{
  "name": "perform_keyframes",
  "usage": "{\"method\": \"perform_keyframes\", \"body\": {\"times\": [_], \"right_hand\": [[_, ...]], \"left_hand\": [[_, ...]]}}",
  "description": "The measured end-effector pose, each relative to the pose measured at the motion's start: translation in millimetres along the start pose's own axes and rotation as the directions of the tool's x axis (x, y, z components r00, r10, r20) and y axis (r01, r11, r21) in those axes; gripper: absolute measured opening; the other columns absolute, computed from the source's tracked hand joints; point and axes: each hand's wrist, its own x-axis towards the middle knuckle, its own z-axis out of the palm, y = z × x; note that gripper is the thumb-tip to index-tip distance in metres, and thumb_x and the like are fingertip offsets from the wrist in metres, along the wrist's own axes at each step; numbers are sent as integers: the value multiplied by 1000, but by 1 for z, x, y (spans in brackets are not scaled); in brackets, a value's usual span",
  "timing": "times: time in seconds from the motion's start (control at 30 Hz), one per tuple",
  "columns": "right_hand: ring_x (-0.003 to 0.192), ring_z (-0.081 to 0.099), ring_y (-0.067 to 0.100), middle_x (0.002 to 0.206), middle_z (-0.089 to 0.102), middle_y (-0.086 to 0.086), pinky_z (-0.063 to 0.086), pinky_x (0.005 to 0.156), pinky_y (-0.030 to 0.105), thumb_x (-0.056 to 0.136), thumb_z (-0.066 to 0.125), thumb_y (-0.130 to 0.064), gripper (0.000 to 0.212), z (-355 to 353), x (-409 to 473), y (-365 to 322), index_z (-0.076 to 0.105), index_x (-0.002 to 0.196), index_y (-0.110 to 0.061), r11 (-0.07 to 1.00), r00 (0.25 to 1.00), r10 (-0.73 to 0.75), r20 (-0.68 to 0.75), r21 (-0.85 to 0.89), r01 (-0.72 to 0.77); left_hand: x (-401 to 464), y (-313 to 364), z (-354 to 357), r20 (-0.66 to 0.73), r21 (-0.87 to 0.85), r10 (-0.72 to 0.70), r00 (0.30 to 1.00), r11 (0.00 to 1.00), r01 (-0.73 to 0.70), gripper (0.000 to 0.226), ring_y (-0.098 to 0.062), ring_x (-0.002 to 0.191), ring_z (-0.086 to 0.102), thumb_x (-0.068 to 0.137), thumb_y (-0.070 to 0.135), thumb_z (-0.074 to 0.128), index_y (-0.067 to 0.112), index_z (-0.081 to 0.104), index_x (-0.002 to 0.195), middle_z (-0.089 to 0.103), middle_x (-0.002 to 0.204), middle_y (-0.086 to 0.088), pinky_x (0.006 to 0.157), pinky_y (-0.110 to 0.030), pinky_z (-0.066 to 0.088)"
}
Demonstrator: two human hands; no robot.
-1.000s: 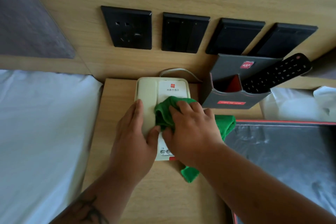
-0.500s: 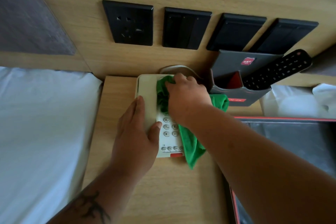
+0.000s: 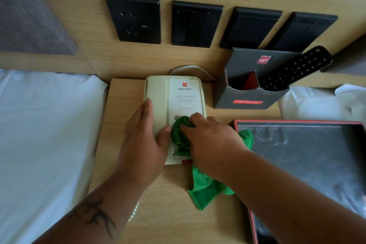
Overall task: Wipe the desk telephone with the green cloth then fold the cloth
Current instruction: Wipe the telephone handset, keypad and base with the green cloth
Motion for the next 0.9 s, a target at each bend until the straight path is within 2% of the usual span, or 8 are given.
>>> {"method": "perform_keyframes", "body": {"times": [0.1, 0.23, 0.37, 0.5, 0.57, 0.63, 0.77, 0.9], "right_hand": [[94, 52, 23, 119, 44, 0, 51, 66, 35, 91, 53, -29, 45, 3, 3, 6, 50, 136, -33, 999, 1000, 11, -16, 38, -10], [103, 59, 22, 122, 57, -3, 50, 86, 34, 92, 52, -33, 39, -9, -5, 32, 59, 130, -34, 908, 968, 246, 43, 340, -245], [91, 58, 19, 113, 61, -5, 50, 74, 31, 89, 56, -34, 32, -16, -49, 31, 64, 120, -35, 876, 927, 374, -32, 340, -342], [78, 60, 25, 96, 61, -3, 52, 52, 35, 75, 63, -28, 26, 8, -49, -28, 70, 100, -28, 955, 975, 180, -129, 260, -142], [70, 57, 28, 85, 59, 1, 40, 45, 30, 69, 68, -23, 17, 22, -35, -40, 71, 86, -21, 979, 985, 95, -143, 191, -67], [65, 56, 28, 80, 58, 3, 30, 46, 28, 67, 70, -22, 13, 30, -25, -39, 72, 79, -19, 989, 987, 82, -140, 137, -62], [78, 56, 26, 93, 55, 0, 30, 53, 30, 78, 61, -27, 19, 28, -26, -31, 71, 94, -27, 992, 993, 106, -59, 69, -102], [97, 53, 23, 107, 49, -3, 38, 61, 31, 87, 52, -27, 32, 8, -31, -15, 64, 116, -34, 986, 993, 114, 31, 122, -117]], "left_hand": [[0, 0, 0, 6, 12, 8, 1000, 1000, -8, 78, -21, 150, 18, 96, 40, 51, 22, 9, 158, 19, 165, -1, 112, -30, 23], [1, -2, 1, -7, 24, 15, 1000, 1000, -15, 78, -21, 150, 18, 95, 41, 52, 21, 10, 158, 20, 165, -2, 113, -27, 19], [1, -3, 3, -18, 20, -1, 1000, 1000, 1, 78, -18, 150, 16, 95, 42, 52, 23, 9, 158, 19, 165, 0, 113, -26, 18], [2, -4, 5, -22, 1, -11, 1000, 1000, 11, 78, -17, 150, 16, 96, 39, 53, 23, 10, 158, 19, 165, 0, 111, -23, 15], [3, -4, 5, -26, 2, -17, 1000, 1000, 17, 78, -16, 149, 16, 96, 39, 54, 24, 11, 158, 19, 165, 1, 110, -21, 15], [4, -5, 5, -34, 8, -5, 999, 1000, 5, 78, -18, 149, 17, 95, 39, 55, 23, 12, 158, 21, 165, 1, 111, -22, 16], [4, -6, 6, -36, 4, -4, 999, 1000, 4, 77, -19, 150, 17, 96, 38, 55, 22, 13, 158, 21, 165, 0, 111, -22, 15], [3, -8, 6, -33, -20, 4, 999, 1000, -4, 77, -17, 150, 16, 96, 38, 56, 22, 14, 158, 21, 165, -1, 111, -22, 15]]}}
